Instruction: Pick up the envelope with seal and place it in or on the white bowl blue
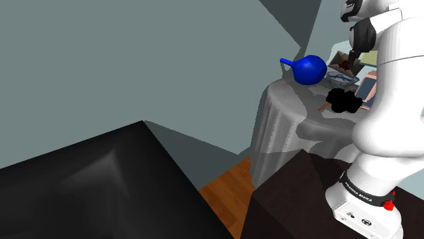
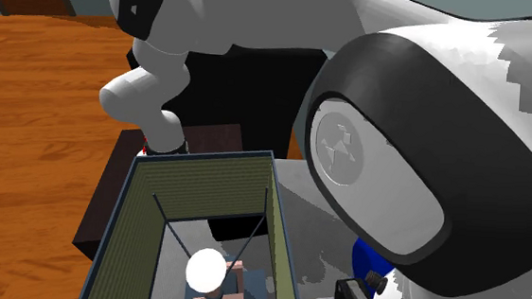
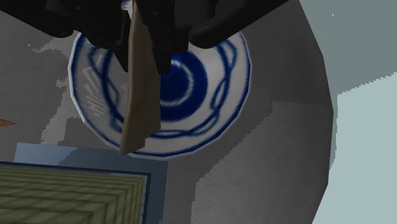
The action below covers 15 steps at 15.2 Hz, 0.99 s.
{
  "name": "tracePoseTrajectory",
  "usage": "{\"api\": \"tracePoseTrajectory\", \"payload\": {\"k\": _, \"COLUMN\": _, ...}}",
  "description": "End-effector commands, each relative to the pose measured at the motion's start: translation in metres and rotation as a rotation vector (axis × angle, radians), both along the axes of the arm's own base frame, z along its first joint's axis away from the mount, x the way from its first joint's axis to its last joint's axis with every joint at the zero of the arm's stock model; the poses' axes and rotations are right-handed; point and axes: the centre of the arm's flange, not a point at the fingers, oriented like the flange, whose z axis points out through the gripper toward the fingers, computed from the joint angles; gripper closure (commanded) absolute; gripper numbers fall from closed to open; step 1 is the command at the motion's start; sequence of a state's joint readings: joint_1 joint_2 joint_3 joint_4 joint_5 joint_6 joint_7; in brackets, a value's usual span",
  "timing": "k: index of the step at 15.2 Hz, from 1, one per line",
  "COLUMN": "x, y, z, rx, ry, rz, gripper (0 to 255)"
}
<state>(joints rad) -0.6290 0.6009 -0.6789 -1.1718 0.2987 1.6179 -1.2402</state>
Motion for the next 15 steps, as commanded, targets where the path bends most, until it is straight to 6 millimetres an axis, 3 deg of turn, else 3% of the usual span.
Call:
{"api": "tracePoseTrajectory", "payload": {"k": 1, "x": 0.000, "y": 0.000, "z": 0.000, "rx": 0.000, "ry": 0.000, "rz": 0.000, "gripper": 255}}
{"api": "tracePoseTrajectory", "payload": {"k": 4, "x": 0.000, "y": 0.000, "z": 0.000, "rx": 0.000, "ry": 0.000, "rz": 0.000, "gripper": 255}}
{"api": "tracePoseTrajectory", "payload": {"k": 5, "x": 0.000, "y": 0.000, "z": 0.000, "rx": 0.000, "ry": 0.000, "rz": 0.000, "gripper": 0}}
{"api": "tracePoseTrajectory", "payload": {"k": 10, "x": 0.000, "y": 0.000, "z": 0.000, "rx": 0.000, "ry": 0.000, "rz": 0.000, "gripper": 0}}
{"api": "tracePoseTrajectory", "payload": {"k": 14, "x": 0.004, "y": -0.001, "z": 0.050, "rx": 0.000, "ry": 0.000, "rz": 0.000, "gripper": 0}}
{"api": "tracePoseTrajectory", "payload": {"k": 15, "x": 0.004, "y": -0.001, "z": 0.050, "rx": 0.000, "ry": 0.000, "rz": 0.000, "gripper": 0}}
